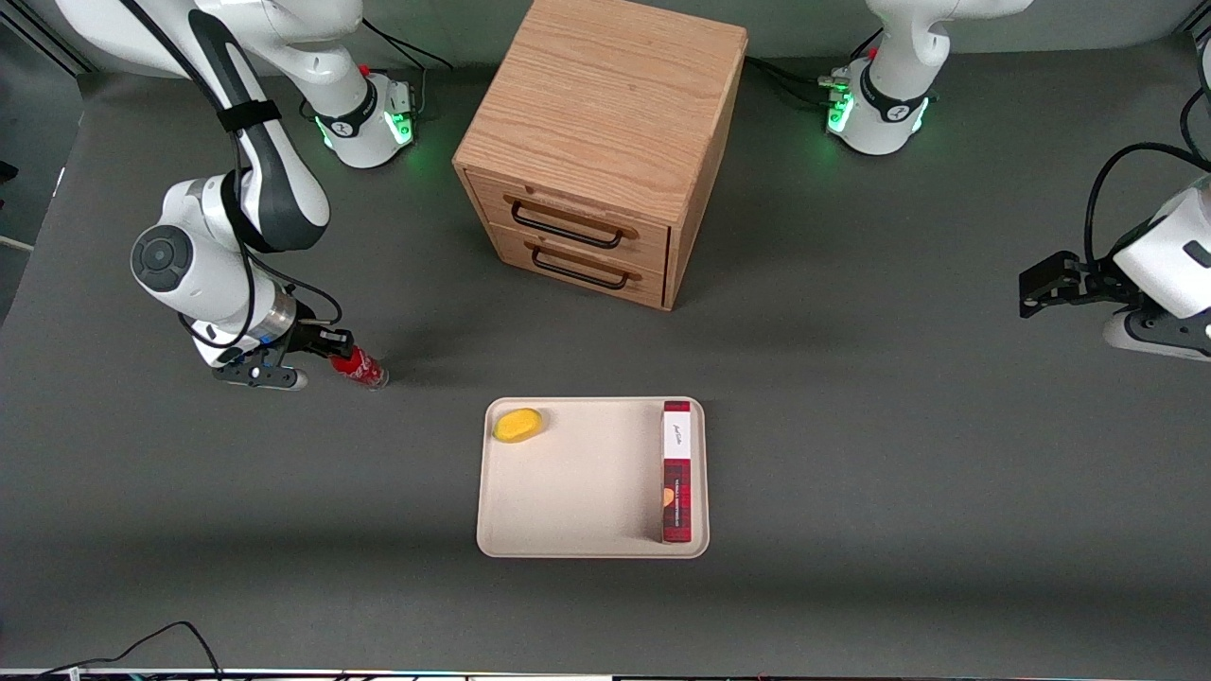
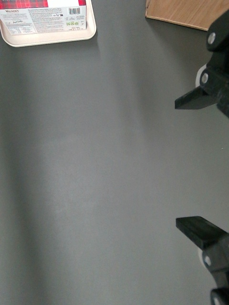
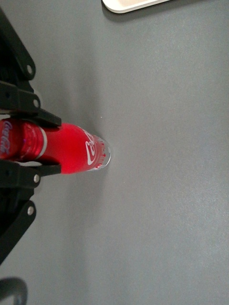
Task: Place coke bottle on tray
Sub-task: 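Lower the open right gripper around the bottle's body and close it, then lift the held bottle with the right gripper and carry it toward the tray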
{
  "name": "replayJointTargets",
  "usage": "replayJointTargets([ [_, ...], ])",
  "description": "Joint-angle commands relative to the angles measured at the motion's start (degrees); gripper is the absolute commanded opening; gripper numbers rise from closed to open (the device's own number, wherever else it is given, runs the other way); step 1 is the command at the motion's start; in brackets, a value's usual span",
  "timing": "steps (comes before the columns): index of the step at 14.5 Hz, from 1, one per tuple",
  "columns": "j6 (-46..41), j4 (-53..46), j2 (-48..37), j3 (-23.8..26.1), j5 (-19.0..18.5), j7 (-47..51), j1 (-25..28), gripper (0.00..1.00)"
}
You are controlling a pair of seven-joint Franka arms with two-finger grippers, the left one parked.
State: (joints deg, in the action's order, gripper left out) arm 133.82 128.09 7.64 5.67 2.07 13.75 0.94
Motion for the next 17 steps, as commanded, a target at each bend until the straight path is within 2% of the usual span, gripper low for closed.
replayJointTargets([
  [1,-2.58,-0.37,-1.75,0.04,-1.37,1.46,0.29,0.00],
  [5,-17.41,-10.01,-5.52,-0.39,-1.46,-3.53,-0.15,0.00],
  [8,-35.23,-24.93,-4.92,-0.93,-1.37,-5.84,-0.32,0.00],
  [10,-43.61,-34.87,-3.26,-0.84,-0.67,-5.22,0.03,0.00],
  [13,-53.63,-49.63,2.09,0.30,0.12,-3.74,0.47,0.00],
  [15,-58.47,-60.70,8.93,1.53,1.70,2.13,1.52,0.00],
  [17,-59.29,-69.34,15.53,3.54,1.62,9.50,3.89,0.00],
])
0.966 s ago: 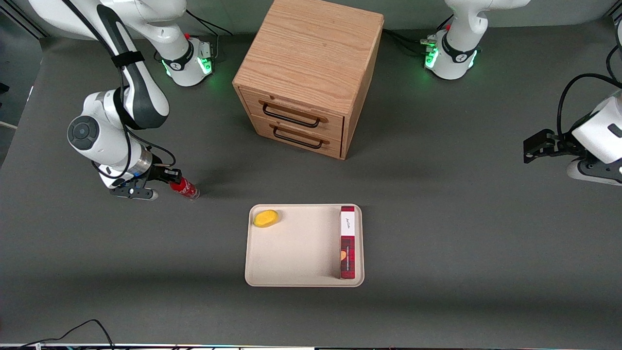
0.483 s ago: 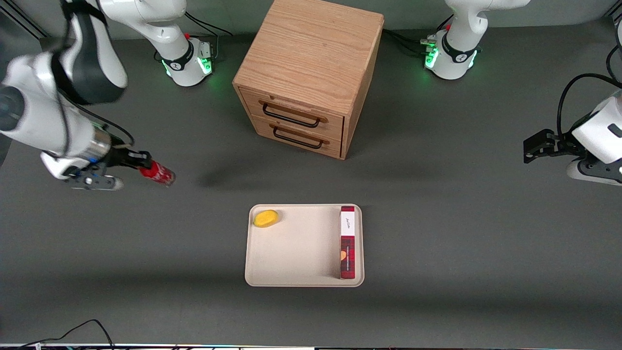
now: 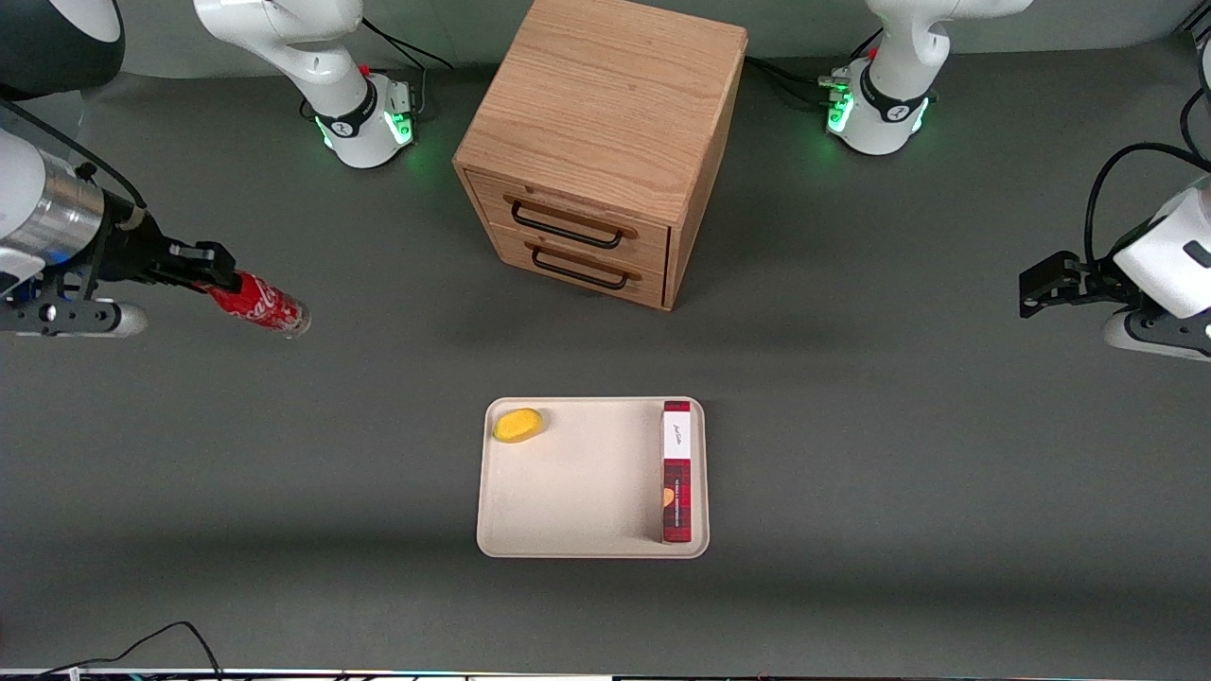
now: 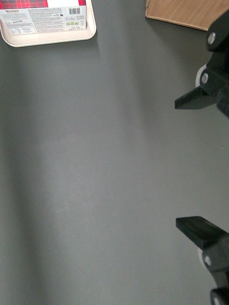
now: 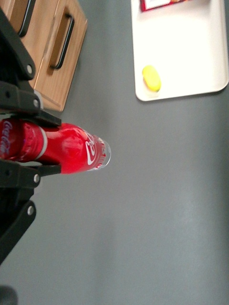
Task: Place coke bottle on tray
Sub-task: 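Lift the held bottle with the right gripper and carry it toward the tray, then lower the bottle onto the tray beside the yellow lemon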
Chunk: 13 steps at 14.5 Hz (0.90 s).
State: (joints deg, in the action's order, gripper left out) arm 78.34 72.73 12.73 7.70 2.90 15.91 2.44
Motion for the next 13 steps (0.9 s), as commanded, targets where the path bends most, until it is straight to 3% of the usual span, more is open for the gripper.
replayJointTargets([
  [1,-2.86,-16.28,13.43,3.36,0.53,12.26,3.00,0.00],
  [7,17.51,-18.15,26.71,4.87,-2.54,34.16,9.24,0.00],
  [10,26.57,-18.06,33.91,6.70,-10.52,42.25,11.36,0.00],
  [13,34.22,-18.06,38.58,7.95,-13.18,46.57,11.45,0.00],
])
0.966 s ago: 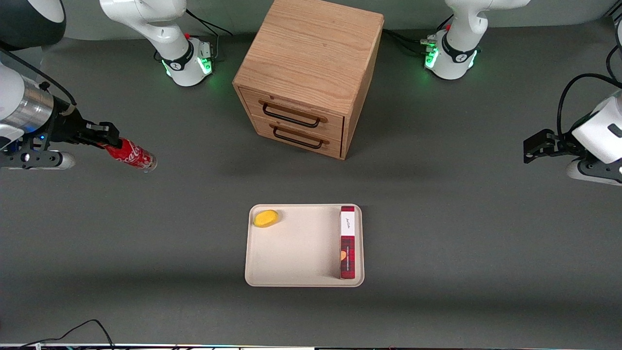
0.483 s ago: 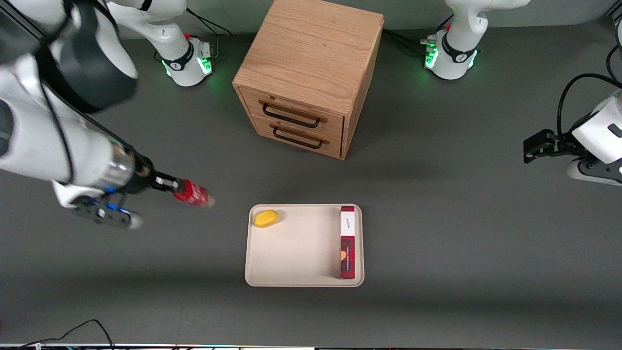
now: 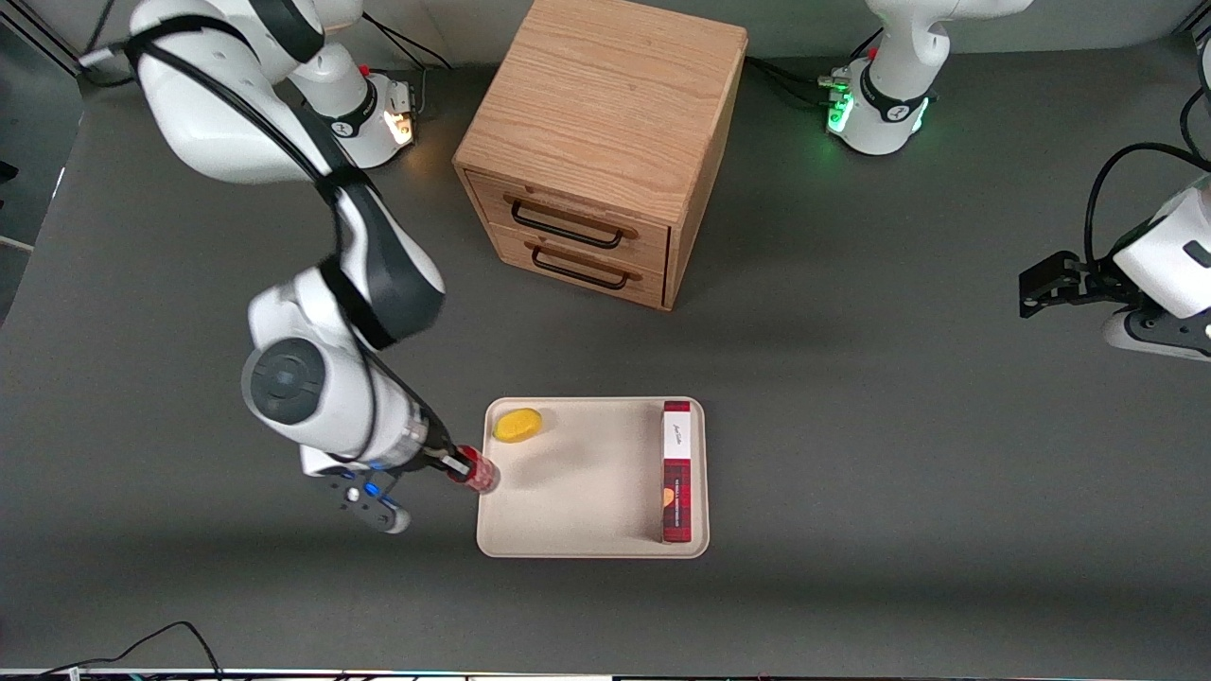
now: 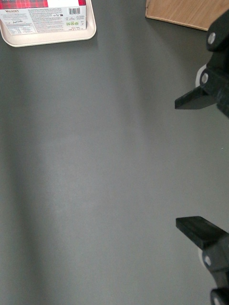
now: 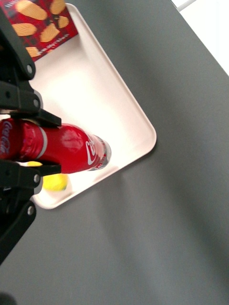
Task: Place coke bottle on tray
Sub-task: 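Lower the bottle onto the tray beside the yellow lemon, then open the right gripper and raise it away from the bottle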
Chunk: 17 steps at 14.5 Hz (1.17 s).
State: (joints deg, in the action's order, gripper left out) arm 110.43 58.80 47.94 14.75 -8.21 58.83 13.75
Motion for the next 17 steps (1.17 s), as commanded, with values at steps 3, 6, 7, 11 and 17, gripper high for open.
replayJointTargets([
  [3,4.00,-4.04,5.23,0.99,-3.64,4.10,0.40,0.00],
  [6,5.06,-3.96,6.37,0.99,-5.41,4.10,0.58,0.62],
  [7,5.15,-3.96,6.46,0.99,-6.02,4.10,0.58,1.00],
  [11,-0.53,-4.04,2.61,2.65,-6.99,2.87,-0.65,1.00],
  [17,-32.24,1.21,-24.69,8.88,-7.17,-17.74,-8.72,1.00],
])
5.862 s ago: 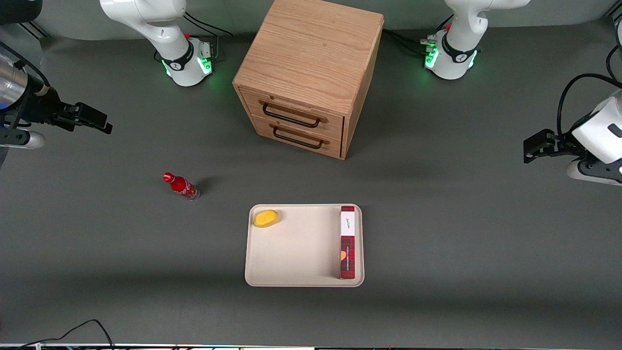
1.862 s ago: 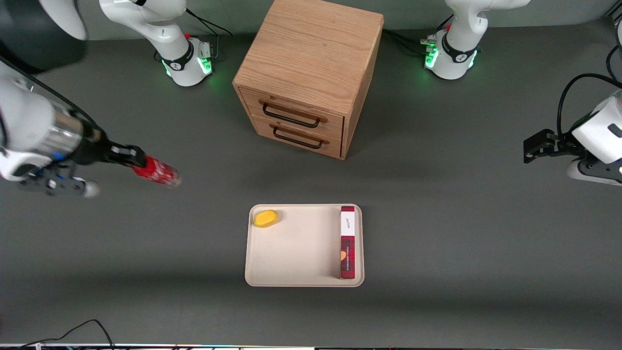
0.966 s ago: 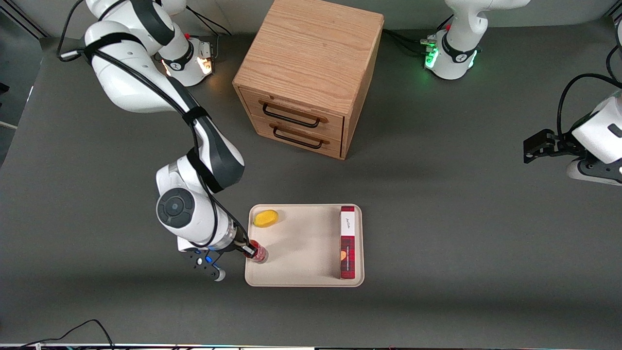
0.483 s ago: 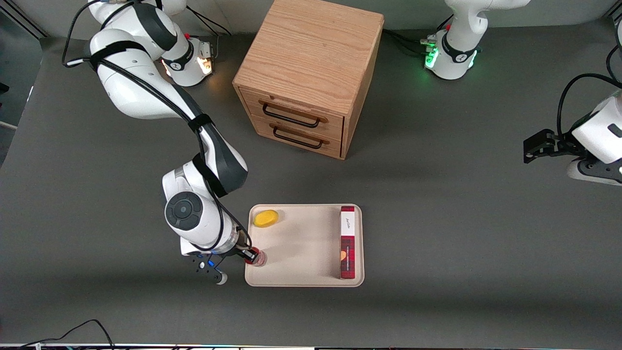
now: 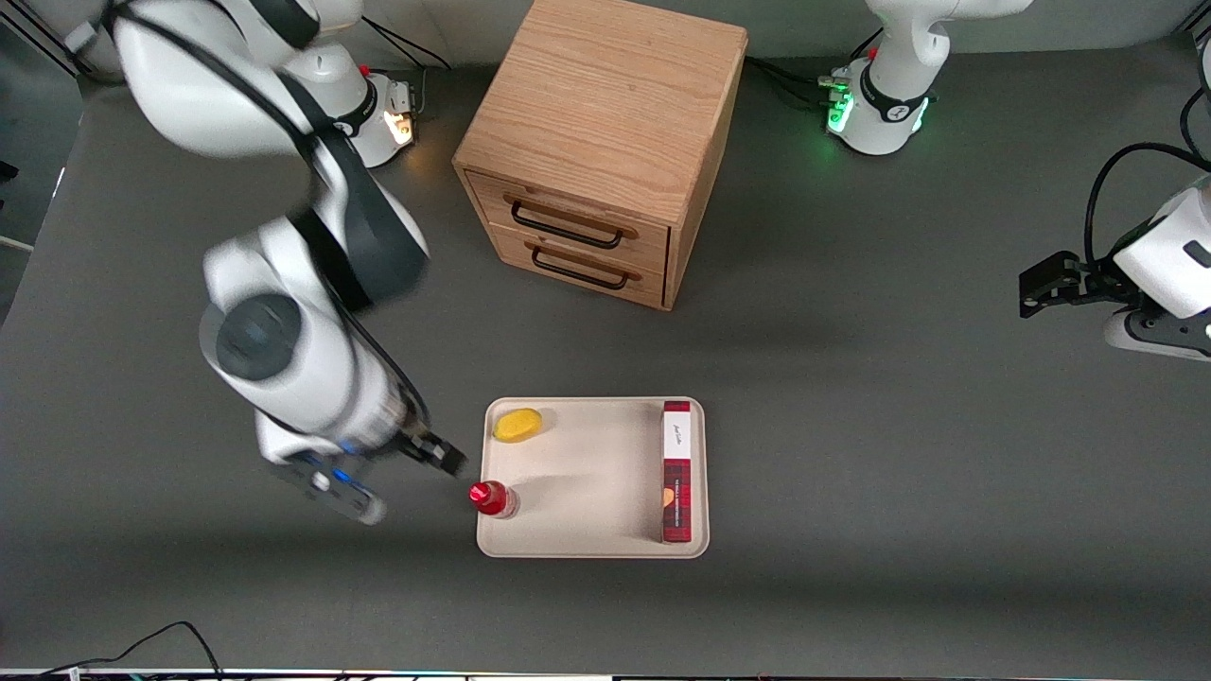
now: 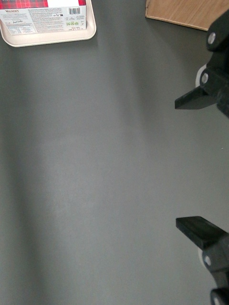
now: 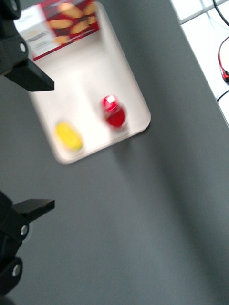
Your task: Place coke bottle on tray
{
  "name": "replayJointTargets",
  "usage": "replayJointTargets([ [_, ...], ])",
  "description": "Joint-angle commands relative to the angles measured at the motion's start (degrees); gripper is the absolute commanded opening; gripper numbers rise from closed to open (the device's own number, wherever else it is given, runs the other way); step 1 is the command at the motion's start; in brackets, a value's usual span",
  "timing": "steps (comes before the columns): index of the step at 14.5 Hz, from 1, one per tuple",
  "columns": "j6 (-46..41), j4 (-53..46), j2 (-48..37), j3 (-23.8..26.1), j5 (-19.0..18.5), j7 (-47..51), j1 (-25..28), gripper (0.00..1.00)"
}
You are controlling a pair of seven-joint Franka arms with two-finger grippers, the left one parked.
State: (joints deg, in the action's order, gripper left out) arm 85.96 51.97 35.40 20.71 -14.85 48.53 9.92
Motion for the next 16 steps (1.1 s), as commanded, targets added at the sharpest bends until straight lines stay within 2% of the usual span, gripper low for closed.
replayJointTargets([
  [1,-10.52,10.76,-16.89,3.45,1.03,-10.96,-7.00,1.00],
  [3,-11.34,19.61,-27.26,1.80,6.73,-19.38,-12.01,1.00],
  [6,-9.51,34.03,-41.24,-11.71,15.96,-32.32,-12.21,1.00],
  [8,-4.78,44.92,-48.37,-16.65,17.13,-38.13,-12.03,1.00],
  [11,3.75,58.04,-54.54,-17.37,17.22,-38.59,-12.12,1.00],
  [16,2.81,52.90,-51.40,-17.19,17.31,-37.37,-11.51,1.00],
])
